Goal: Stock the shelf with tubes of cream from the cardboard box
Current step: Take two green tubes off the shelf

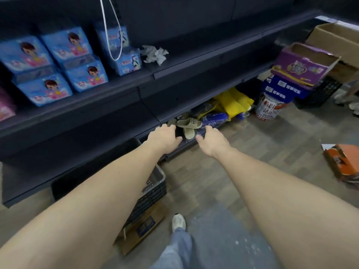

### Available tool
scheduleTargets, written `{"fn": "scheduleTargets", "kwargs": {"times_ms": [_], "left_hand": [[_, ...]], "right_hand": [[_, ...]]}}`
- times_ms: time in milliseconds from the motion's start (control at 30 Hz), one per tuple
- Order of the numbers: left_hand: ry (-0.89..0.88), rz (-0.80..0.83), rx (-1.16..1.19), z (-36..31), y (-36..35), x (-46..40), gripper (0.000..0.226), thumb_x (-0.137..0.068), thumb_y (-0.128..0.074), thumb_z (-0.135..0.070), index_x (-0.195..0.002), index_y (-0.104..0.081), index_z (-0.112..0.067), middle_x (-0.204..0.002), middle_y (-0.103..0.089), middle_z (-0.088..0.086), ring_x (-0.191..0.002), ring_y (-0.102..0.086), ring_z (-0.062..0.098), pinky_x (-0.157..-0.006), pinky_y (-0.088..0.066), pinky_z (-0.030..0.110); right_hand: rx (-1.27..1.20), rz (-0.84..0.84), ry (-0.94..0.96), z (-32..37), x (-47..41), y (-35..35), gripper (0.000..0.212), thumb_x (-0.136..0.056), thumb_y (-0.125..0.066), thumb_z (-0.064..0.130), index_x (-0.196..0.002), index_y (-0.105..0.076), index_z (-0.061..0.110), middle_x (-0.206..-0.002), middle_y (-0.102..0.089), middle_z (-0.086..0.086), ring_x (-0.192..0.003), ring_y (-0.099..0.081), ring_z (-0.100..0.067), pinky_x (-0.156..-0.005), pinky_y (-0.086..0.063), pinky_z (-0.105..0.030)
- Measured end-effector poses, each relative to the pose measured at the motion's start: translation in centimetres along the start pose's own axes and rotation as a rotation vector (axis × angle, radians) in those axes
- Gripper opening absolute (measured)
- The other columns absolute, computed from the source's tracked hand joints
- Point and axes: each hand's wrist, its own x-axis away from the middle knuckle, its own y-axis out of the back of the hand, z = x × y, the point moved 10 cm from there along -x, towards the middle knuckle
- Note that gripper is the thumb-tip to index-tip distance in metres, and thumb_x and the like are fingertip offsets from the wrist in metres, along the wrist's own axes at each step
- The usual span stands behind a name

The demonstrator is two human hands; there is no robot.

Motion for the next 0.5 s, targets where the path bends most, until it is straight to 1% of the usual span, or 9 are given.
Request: {"fn": "scheduleTargets", "kwargs": {"times_ms": [133,233,333,500], "left_hand": [[0.056,-0.053,0.036,1.0,2.7,-4.6,0.054,-0.098,-0.042,-0.047,-0.142,-0.042,-0.016,-0.138,-0.045,0.011,-0.124,-0.046,0.033,-0.095,-0.042,0.043],[0.092,-0.092,0.055,1.5,5.0,-8.0,0.054,-0.098,-0.043,-0.047,-0.141,-0.042,-0.015,-0.137,-0.046,0.012,-0.123,-0.048,0.033,-0.096,-0.044,0.044],[0.113,-0.140,0.089,1.5,7.8,-10.6,0.056,-0.098,-0.044,-0.045,-0.145,-0.039,-0.015,-0.140,-0.044,0.012,-0.125,-0.046,0.033,-0.097,-0.043,0.045],[0.188,-0.216,0.070,2.3,13.2,-13.1,0.055,-0.098,-0.044,-0.046,-0.144,-0.040,-0.015,-0.141,-0.043,0.011,-0.127,-0.045,0.032,-0.096,-0.042,0.044]], "right_hand": [[0.024,-0.028,0.092,2.7,-5.2,2.5,0.049,-0.100,-0.042,0.042,-0.138,-0.040,0.011,-0.137,-0.047,-0.013,-0.125,-0.047,-0.036,-0.096,-0.042,-0.045],[0.024,-0.063,0.146,4.7,-9.0,5.2,0.051,-0.100,-0.042,0.041,-0.141,-0.038,0.012,-0.138,-0.047,-0.013,-0.125,-0.047,-0.035,-0.096,-0.042,-0.044],[0.014,-0.098,0.185,6.4,-12.1,8.1,0.052,-0.100,-0.041,0.040,-0.144,-0.036,0.013,-0.140,-0.046,-0.012,-0.125,-0.048,-0.034,-0.096,-0.043,-0.043],[0.013,-0.098,0.288,10.3,-16.2,11.8,0.053,-0.101,-0.041,0.040,-0.145,-0.034,0.012,-0.142,-0.045,-0.011,-0.126,-0.046,-0.033,-0.098,-0.042,-0.045]]}}
